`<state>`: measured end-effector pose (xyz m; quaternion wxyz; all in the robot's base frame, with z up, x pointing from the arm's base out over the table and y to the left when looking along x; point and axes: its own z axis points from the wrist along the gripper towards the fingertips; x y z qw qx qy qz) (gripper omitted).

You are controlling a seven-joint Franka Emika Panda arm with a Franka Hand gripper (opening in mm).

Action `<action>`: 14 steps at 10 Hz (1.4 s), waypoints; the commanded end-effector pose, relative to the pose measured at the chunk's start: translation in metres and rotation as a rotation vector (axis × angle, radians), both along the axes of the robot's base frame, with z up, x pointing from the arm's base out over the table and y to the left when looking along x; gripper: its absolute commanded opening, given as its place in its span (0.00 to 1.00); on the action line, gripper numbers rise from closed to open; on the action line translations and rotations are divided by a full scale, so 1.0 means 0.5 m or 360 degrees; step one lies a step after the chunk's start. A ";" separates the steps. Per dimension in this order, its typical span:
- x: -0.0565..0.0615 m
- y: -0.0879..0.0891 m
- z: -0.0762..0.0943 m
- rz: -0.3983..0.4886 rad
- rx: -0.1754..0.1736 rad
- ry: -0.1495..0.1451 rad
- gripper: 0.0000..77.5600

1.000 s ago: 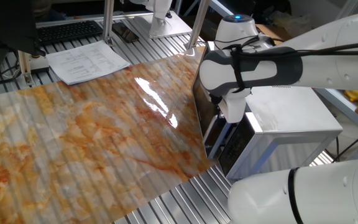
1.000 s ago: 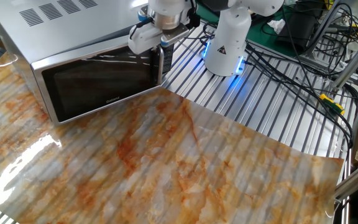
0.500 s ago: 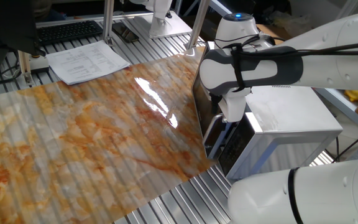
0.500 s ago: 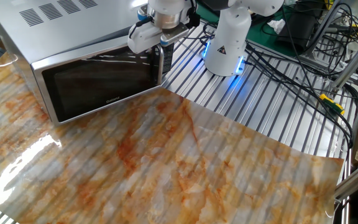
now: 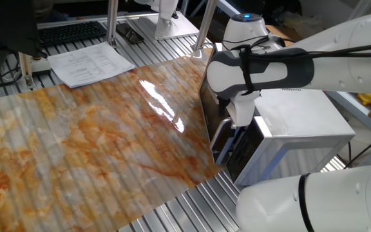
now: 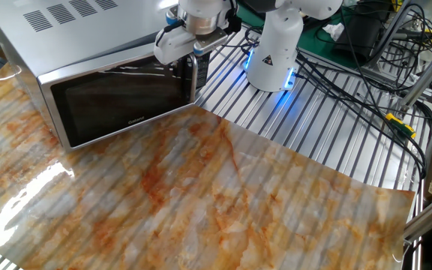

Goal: Open the microwave door

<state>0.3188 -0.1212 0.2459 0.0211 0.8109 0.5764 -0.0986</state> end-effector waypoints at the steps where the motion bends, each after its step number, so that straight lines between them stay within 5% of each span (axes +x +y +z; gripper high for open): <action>1: 0.034 0.077 0.025 -0.0058 0.0026 -0.0051 1.00; 6: 0.045 0.105 0.042 0.0014 0.0041 -0.0039 1.00; 10: 0.043 0.144 0.039 0.0481 0.0103 0.0024 1.00; 11: 0.043 0.144 0.039 0.0481 0.0103 0.0024 1.00; 14: 0.043 0.184 0.023 0.1134 0.0195 0.0121 1.00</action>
